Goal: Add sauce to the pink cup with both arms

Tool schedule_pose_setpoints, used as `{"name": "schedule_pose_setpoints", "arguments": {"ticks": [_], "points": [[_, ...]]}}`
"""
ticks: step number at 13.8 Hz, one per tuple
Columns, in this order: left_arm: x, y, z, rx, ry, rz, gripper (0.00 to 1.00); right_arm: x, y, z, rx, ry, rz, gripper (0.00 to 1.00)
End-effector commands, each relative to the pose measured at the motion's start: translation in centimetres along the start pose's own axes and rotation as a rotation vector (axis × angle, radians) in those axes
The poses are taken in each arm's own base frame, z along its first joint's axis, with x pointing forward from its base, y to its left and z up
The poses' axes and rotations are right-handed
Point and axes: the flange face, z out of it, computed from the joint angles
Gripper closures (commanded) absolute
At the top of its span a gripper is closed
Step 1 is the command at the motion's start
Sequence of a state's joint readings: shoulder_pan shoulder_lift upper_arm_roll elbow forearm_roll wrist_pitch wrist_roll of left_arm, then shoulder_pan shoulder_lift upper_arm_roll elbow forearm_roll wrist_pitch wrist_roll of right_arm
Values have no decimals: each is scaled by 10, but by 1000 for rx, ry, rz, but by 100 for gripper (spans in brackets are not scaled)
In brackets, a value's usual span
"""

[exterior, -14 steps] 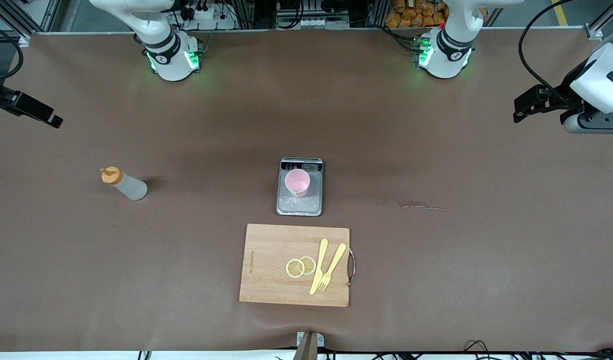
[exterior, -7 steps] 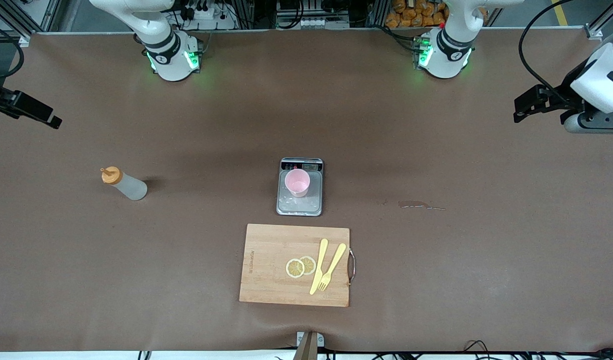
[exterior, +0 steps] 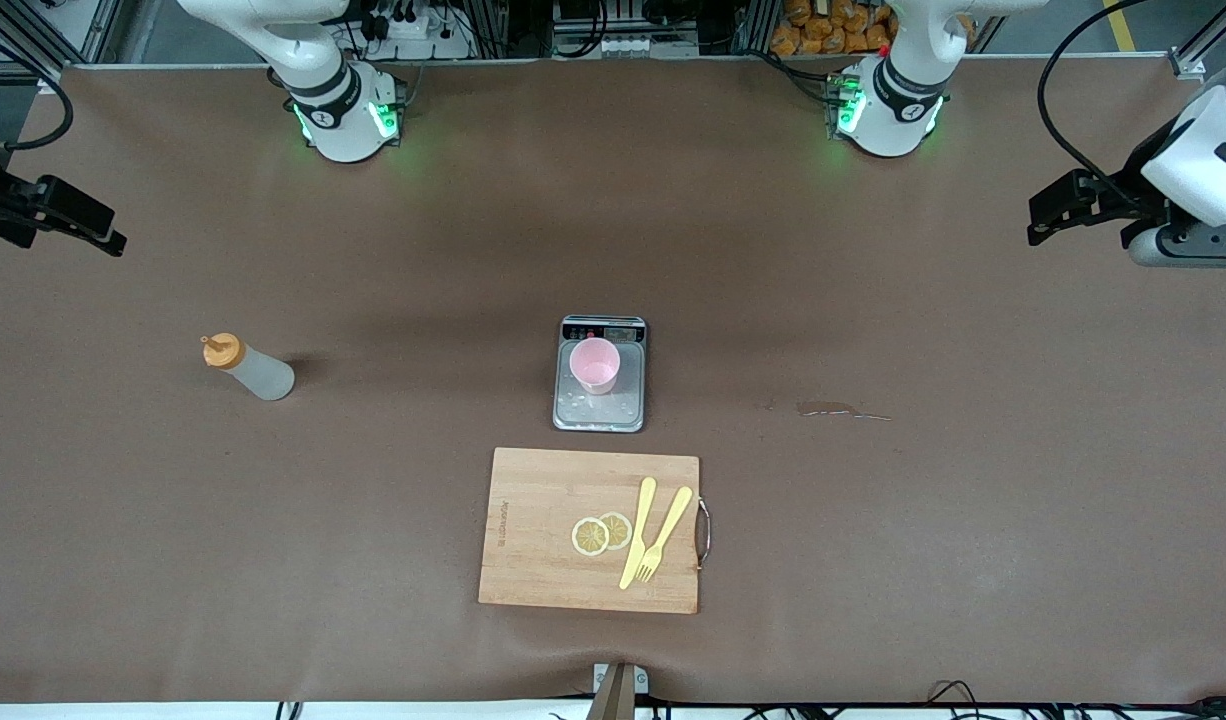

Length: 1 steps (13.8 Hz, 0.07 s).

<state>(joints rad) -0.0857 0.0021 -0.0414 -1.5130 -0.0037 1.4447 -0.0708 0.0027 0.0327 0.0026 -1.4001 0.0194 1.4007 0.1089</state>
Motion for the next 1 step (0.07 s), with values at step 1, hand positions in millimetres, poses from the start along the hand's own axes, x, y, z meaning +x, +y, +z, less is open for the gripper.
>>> {"name": "schedule_pose_setpoints", "arguments": {"ticks": [1], "points": [[-3,-1,-7,9,10,7,0,-2,1,0,-23,11,-37,0]]}}
